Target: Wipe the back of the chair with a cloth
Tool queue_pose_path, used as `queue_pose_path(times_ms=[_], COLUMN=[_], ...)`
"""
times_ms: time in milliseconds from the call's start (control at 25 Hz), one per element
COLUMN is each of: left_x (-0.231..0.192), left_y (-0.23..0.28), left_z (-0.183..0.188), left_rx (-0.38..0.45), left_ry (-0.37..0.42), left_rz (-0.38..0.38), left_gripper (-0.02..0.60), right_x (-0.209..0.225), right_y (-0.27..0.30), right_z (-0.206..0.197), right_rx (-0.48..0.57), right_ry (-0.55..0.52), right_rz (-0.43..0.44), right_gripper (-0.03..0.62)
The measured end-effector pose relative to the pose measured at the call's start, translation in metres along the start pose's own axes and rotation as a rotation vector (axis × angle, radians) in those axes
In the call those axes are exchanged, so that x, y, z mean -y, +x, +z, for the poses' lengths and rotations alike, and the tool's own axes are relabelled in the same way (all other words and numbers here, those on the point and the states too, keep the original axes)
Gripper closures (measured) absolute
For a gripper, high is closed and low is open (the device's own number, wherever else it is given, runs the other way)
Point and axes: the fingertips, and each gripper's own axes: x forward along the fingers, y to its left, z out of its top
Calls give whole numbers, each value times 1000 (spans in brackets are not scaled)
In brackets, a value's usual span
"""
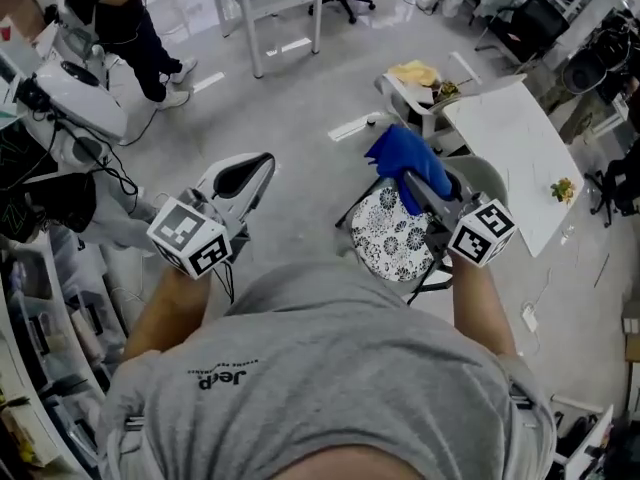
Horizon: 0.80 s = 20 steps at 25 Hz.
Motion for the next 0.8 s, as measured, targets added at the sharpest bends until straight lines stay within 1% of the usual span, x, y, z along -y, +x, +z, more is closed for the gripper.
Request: queue_pose_path(times_ms=[160, 320, 400, 480, 600, 720, 800], left_x=[-17, -30, -35, -47, -77, -107, -123], left_y=[74, 130, 151, 164, 169, 167, 164], left_z=[7, 13, 12, 7, 3, 2, 0], left_rx=[-8, 2, -13, -36, -53, -46, -36], left_ry=[9, 4, 15, 13, -7, -21, -26], left_rz=[36, 50, 52, 57, 65, 62, 42], left_gripper=[523, 523, 523, 523, 523, 523, 523], right_x=[69, 127, 148, 161, 168, 168, 165], right_y=[19, 34, 44, 60, 90, 116, 129], right_z=[17, 22, 24, 23, 22, 21, 19], right_rx=[-12, -36, -41, -44, -50, -58, -56], right_ry=[-28, -29, -25, -23, -22, -27, -32], right_rz=[71, 93, 100, 108, 111, 85, 56], right_gripper=[450, 450, 450, 450, 450, 450, 450])
